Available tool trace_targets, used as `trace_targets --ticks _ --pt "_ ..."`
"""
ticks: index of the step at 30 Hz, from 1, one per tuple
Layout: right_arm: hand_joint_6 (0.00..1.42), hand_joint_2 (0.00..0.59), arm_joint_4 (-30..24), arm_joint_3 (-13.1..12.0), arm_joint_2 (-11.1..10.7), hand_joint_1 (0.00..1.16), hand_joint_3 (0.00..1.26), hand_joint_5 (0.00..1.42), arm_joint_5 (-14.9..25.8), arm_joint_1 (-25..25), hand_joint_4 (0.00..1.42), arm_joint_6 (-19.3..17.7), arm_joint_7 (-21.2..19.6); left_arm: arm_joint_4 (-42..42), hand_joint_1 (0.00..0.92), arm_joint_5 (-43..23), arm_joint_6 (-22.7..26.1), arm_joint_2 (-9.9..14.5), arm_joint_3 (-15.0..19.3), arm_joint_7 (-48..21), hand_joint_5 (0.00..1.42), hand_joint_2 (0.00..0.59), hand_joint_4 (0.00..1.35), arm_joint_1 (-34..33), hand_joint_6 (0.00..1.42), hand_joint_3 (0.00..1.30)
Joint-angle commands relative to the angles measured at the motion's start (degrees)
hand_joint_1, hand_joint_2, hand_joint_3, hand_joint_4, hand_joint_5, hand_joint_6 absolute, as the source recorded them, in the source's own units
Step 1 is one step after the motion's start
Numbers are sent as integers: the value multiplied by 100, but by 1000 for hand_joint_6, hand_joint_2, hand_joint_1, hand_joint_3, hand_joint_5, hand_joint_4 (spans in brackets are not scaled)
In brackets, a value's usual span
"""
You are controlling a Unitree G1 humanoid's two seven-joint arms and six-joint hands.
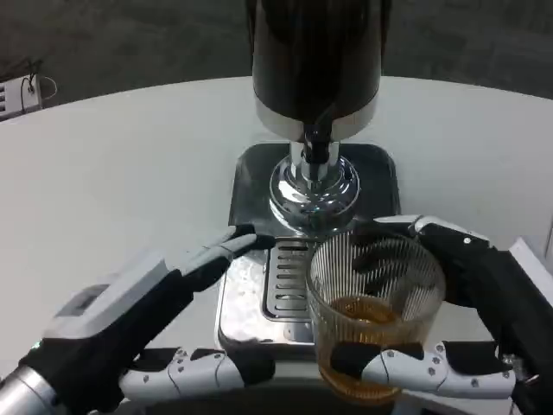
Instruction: Grasp the cup under the faucet to collect the drink, then remove the cup.
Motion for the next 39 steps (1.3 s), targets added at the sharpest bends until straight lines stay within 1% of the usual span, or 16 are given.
trace_targets --ticks 1,5,11,13,19,23,31,39 --pt "1424 202 -333 -175 -115 1012 1069 1424 258 41 1340 13 114 -351 0 253 -123 82 -52 -23 43 59 0 255 166 110" --pt "1424 202 -479 -292 -209 1012 1069 1424 323 102 1340 47 183 -641 0 455 -116 109 -52 -47 2 60 0 413 141 85" --pt "1424 202 -600 -380 -315 1012 1069 1424 449 179 1340 100 233 -982 0 707 -51 99 4 -33 0 65 0 629 42 3" --pt "1424 202 -639 -408 -341 1011 1068 1424 475 195 1340 127 251 -1129 0 793 -20 124 8 -86 0 65 0 711 2 0" --pt "1424 202 -671 -455 -386 1011 1068 1424 500 200 1340 154 272 -1522 0 1096 369 251 -51 -418 0 63 0 803 0 0" --pt "1424 202 -672 -467 -403 1011 1068 1424 540 192 1326 192 270 -1647 0 1110 530 249 -51 -539 0 60 0 810 0 0" --pt "1424 202 -636 -464 -446 1011 1068 1424 553 168 1325 178 260 -1705 0 1100 660 258 19 -604 0 57 0 895 0 0" --pt "1424 202 -663 -476 -461 1011 1068 1424 563 206 1325 173 243 -1784 0 1102 725 243 18 -632 0 55 0 1023 0 0"
